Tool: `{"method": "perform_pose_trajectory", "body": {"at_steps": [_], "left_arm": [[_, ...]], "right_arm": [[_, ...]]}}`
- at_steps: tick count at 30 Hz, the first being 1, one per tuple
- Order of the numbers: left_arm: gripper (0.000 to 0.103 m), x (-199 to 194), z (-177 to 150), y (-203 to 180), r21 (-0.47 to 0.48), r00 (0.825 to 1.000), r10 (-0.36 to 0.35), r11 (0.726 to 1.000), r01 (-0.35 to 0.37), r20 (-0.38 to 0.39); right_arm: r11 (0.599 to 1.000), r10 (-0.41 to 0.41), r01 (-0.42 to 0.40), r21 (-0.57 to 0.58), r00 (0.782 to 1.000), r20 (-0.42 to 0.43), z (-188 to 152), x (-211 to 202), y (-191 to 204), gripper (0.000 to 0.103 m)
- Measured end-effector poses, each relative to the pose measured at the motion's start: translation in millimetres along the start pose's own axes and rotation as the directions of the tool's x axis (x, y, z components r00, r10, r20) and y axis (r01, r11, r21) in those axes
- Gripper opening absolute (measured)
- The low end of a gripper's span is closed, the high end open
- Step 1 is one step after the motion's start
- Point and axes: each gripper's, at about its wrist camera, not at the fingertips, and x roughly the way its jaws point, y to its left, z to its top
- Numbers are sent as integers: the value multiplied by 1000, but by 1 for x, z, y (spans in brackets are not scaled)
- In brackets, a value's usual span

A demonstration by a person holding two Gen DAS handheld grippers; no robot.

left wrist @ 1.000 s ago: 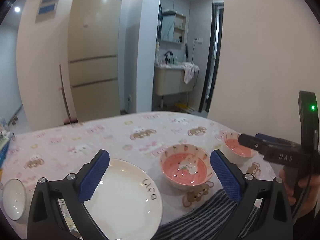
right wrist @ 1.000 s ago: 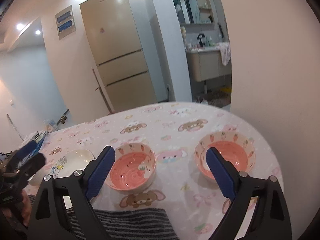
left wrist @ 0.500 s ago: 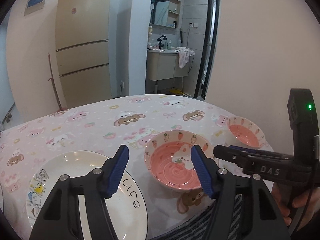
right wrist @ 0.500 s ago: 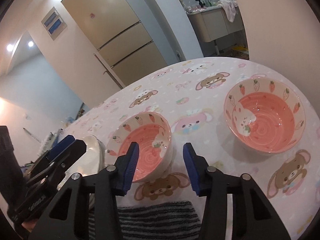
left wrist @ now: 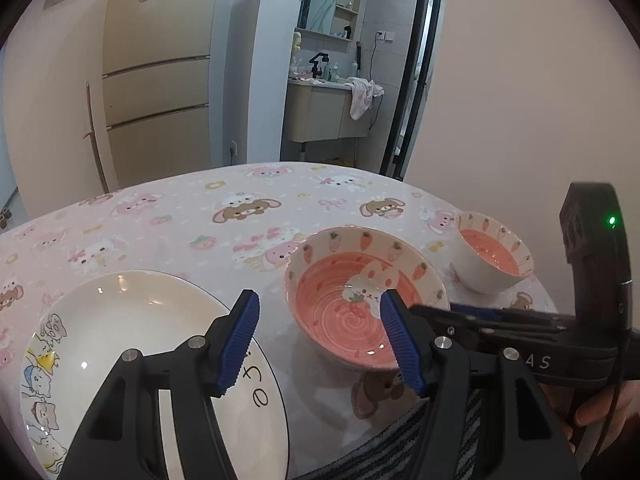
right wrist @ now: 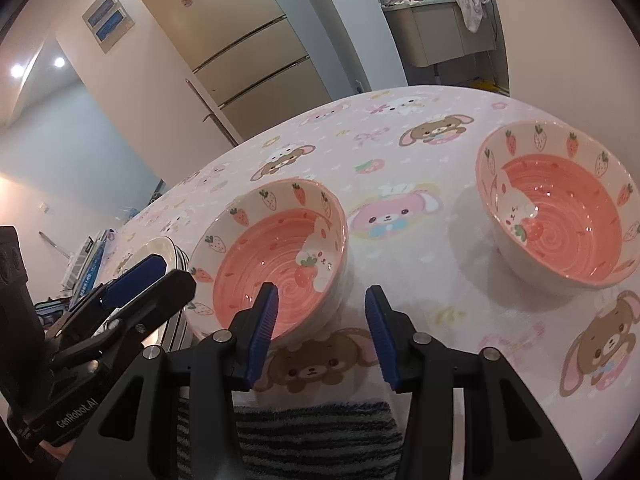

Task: Organize plates and bowls
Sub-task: 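Lower both grippers to the rim of the pink strawberry bowl, then grasp the pink bowl rim with the right gripper while the left gripper grasps the opposite rim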

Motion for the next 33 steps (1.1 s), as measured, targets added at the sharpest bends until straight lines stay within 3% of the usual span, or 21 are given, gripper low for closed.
{"method": "perform_pose_trajectory", "body": {"at_steps": [6,8,13,17,21,22,26,29,33], "left_arm": [[66,-1,1,1,-9,1000,-18,1000,18,-6],[66,-1,0,-1,-3,1000,-22,1000,22,-11],[66,3,-1,-4,6,999,-44,999,44,-32],[66,8,-2,-6,-22,991,-109,994,107,-77],[65,18,-5,-8,-18,986,-106,994,105,-126],[61,22,-7,-8,-24,984,-108,994,105,-141],[16,34,-11,0,-46,981,-60,998,53,-186],[11,36,-12,6,-67,979,-67,996,54,-195],[9,35,-14,-1,-14,981,-25,1000,22,-193]], "right_arm": [[998,35,-29,54,993,-114,-15,16,-14,27],[997,36,-28,76,993,-112,-17,16,-17,19],[997,37,-29,73,993,-109,-19,16,-17,17],[997,49,-43,62,994,-95,-21,15,-14,11],[998,43,-40,37,995,-85,-20,12,-9,8],[999,42,-40,32,996,-84,-20,12,-9,8],[998,46,-42,49,995,-89,-20,13,-11,9],[996,76,-70,58,991,-107,-19,17,-13,9],[998,63,-59,37,992,-106,-18,18,-9,9]]}}
